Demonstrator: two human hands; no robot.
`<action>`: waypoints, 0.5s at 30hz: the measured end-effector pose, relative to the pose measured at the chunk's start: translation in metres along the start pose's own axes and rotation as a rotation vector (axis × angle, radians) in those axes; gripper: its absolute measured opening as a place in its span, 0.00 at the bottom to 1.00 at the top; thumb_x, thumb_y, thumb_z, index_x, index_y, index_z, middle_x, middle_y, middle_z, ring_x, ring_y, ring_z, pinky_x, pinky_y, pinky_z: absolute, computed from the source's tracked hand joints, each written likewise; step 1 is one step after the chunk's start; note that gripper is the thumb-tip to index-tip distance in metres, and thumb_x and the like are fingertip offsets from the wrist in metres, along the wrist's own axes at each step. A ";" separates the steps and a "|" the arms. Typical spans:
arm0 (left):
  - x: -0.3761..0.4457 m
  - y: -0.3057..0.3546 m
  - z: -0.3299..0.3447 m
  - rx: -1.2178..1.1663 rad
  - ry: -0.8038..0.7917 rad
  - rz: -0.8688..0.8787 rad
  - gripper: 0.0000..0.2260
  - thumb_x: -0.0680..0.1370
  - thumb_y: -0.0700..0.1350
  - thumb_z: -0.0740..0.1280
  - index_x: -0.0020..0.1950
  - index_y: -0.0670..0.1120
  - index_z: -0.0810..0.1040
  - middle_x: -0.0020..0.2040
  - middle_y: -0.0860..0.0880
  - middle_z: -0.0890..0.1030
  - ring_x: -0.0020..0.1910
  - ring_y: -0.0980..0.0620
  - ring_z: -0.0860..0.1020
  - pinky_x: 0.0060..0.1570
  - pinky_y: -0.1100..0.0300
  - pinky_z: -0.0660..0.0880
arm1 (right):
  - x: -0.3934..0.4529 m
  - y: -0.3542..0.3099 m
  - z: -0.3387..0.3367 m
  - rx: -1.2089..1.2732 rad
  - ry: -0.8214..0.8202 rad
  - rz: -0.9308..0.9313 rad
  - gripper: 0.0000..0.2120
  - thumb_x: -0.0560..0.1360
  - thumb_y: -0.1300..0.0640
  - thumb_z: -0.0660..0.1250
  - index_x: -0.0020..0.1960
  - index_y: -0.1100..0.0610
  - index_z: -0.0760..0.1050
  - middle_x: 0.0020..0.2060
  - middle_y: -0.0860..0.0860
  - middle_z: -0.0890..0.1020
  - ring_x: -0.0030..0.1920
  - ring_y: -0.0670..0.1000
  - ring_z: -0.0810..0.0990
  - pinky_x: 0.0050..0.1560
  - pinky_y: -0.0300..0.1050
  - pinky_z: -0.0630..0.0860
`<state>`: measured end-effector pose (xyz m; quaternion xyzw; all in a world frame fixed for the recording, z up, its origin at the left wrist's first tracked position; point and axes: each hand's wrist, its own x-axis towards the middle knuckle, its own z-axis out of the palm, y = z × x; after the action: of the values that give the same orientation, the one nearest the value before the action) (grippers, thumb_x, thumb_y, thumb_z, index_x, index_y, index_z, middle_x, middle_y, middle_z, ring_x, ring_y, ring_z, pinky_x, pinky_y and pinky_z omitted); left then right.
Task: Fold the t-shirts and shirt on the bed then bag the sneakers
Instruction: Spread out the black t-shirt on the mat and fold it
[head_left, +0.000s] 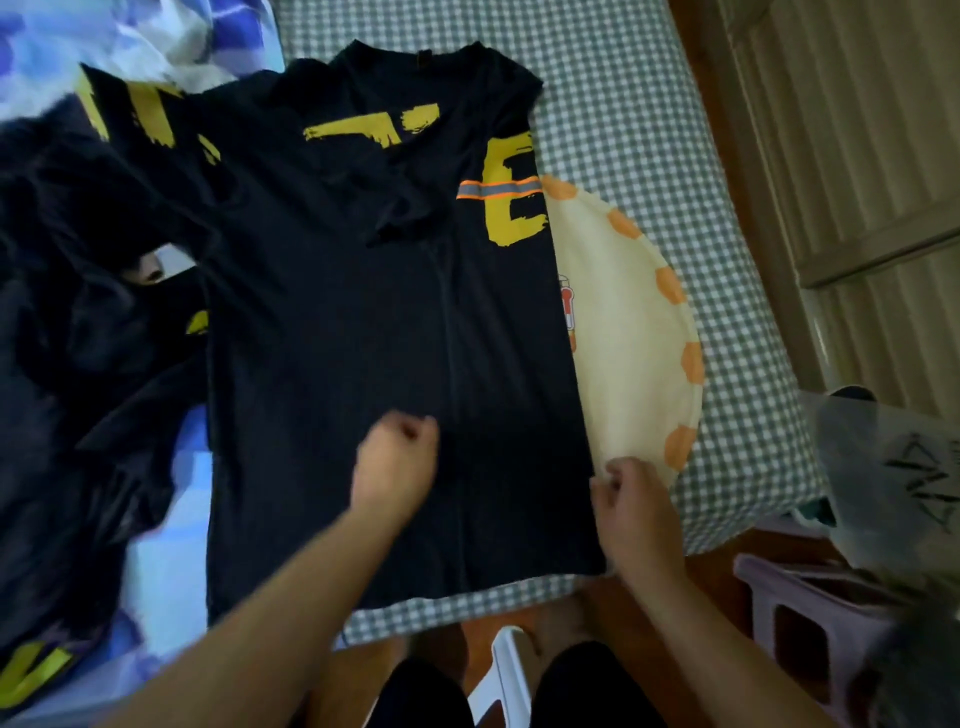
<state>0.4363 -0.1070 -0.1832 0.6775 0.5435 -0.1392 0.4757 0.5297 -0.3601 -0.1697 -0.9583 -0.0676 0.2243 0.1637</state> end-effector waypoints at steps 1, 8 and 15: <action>-0.027 -0.023 0.019 0.058 -0.117 -0.051 0.19 0.76 0.64 0.65 0.40 0.48 0.79 0.37 0.46 0.84 0.38 0.42 0.84 0.43 0.47 0.83 | 0.007 0.005 -0.001 0.067 -0.070 0.080 0.13 0.81 0.50 0.66 0.61 0.57 0.75 0.51 0.51 0.80 0.50 0.53 0.79 0.48 0.48 0.74; -0.084 -0.062 0.064 0.267 -0.275 -0.156 0.19 0.80 0.58 0.67 0.37 0.46 0.74 0.36 0.48 0.79 0.38 0.46 0.79 0.41 0.53 0.76 | 0.014 0.021 0.004 -0.117 -0.419 0.090 0.15 0.81 0.48 0.66 0.41 0.56 0.71 0.37 0.51 0.76 0.36 0.49 0.74 0.35 0.46 0.68; -0.077 0.004 0.039 0.798 -0.134 0.065 0.18 0.83 0.62 0.56 0.51 0.52 0.77 0.49 0.51 0.82 0.49 0.48 0.82 0.42 0.55 0.72 | 0.102 -0.036 -0.055 -0.105 -0.362 -0.119 0.09 0.81 0.45 0.65 0.48 0.49 0.75 0.41 0.45 0.81 0.41 0.46 0.79 0.43 0.46 0.78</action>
<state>0.4243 -0.1849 -0.1467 0.8152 0.3928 -0.3680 0.2138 0.6436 -0.3218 -0.1522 -0.9038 -0.1641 0.3791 0.1116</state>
